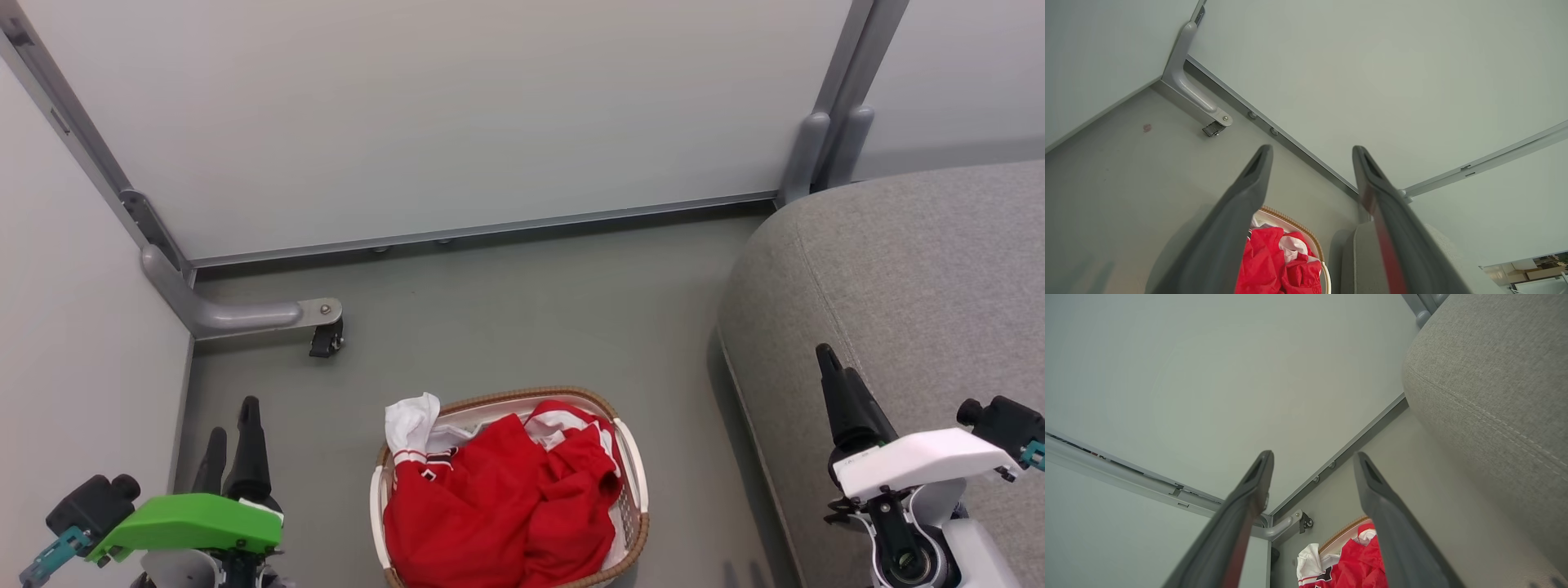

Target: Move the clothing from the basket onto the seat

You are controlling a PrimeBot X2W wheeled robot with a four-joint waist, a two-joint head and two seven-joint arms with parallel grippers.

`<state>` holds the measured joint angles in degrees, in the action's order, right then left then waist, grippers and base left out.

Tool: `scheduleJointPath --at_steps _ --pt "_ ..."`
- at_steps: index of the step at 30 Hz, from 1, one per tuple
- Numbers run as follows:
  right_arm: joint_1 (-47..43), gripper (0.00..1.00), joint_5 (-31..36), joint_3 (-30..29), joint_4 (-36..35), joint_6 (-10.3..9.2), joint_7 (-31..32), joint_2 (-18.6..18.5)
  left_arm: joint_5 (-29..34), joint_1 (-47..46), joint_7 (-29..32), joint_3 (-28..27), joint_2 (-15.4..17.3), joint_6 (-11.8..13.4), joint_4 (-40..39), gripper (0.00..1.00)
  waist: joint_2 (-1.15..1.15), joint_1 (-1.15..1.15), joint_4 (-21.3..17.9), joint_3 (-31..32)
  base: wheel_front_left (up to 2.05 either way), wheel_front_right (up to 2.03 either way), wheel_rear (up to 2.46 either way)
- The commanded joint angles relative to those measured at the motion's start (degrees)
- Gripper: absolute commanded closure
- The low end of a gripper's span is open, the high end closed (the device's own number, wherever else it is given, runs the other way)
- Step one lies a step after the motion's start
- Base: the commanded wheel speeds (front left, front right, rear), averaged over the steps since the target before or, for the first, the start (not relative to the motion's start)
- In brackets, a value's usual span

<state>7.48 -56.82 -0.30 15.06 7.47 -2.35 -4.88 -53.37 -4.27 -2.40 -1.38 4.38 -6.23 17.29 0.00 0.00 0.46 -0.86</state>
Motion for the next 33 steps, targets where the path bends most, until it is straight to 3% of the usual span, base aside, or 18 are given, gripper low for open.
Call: scheduleJointPath --at_steps 1,33 --pt "1.6 0.0 2.3 0.4 -0.8 0.02 -0.7 -0.8 2.4 -1.9 -0.7 0.4 0.7 0.3 -0.7 0.0 0.0 0.0 0.0 0.0 0.0 0.0 0.0" --pt "3.2 0.0 26.2 2.3 0.1 0.03 -6.6 -1.5 25.9 -1.7 -6.5 4.0 2.8 2.8 -0.6 0.0 0.0 0.0 0.2 0.3 0.0 0.0 0.0"
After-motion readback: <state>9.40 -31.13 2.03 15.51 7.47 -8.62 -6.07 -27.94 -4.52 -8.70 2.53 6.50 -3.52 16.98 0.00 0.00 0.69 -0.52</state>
